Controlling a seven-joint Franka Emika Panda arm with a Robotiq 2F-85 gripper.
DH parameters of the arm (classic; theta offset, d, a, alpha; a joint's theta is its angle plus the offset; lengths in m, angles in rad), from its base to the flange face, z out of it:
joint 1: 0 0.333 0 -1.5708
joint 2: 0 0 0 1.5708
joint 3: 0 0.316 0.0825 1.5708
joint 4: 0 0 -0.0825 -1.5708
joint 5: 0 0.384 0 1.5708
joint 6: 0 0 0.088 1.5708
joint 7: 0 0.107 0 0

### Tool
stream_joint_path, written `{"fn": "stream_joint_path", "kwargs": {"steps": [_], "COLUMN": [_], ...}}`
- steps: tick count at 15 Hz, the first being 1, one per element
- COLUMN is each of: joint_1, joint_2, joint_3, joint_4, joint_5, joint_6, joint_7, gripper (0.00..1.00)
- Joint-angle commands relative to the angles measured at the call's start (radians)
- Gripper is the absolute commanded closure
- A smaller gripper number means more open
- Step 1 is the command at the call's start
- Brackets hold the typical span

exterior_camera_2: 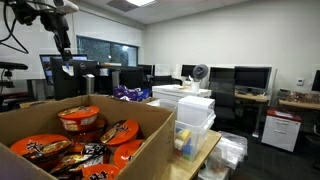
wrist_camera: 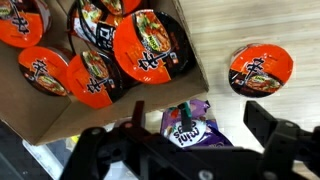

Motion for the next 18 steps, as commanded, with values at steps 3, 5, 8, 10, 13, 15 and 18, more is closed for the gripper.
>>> {"fn": "stream_joint_path", "kwargs": {"steps": [3, 5, 8, 10, 13, 15, 18], "joint_1": [-0.092, -0.112, -0.131, -0.13, -0.133, -0.133, -0.133], "joint_2": [-0.062, -0.054, -0.029, -0.052, -0.05, -0.051, -0.051], "joint_3": [-0.002, -0.004, -0.002, 0.003, 0.003, 0.003, 0.004], "joint_4": [-0.002, 0.008, 0.021, 0.001, 0.001, 0.001, 0.001], "joint_5": [0.038, 0.034, 0.027, 0.025, 0.025, 0.025, 0.025], "joint_6": [-0.074, -0.082, -0.073, -0.056, -0.056, -0.056, -0.056], "joint_7": [0.013, 0.008, 0.003, -0.004, -0.003, -0.003, -0.003], "gripper": [0.0, 0.0, 0.0, 0.0, 0.0, 0.0, 0.0]}}
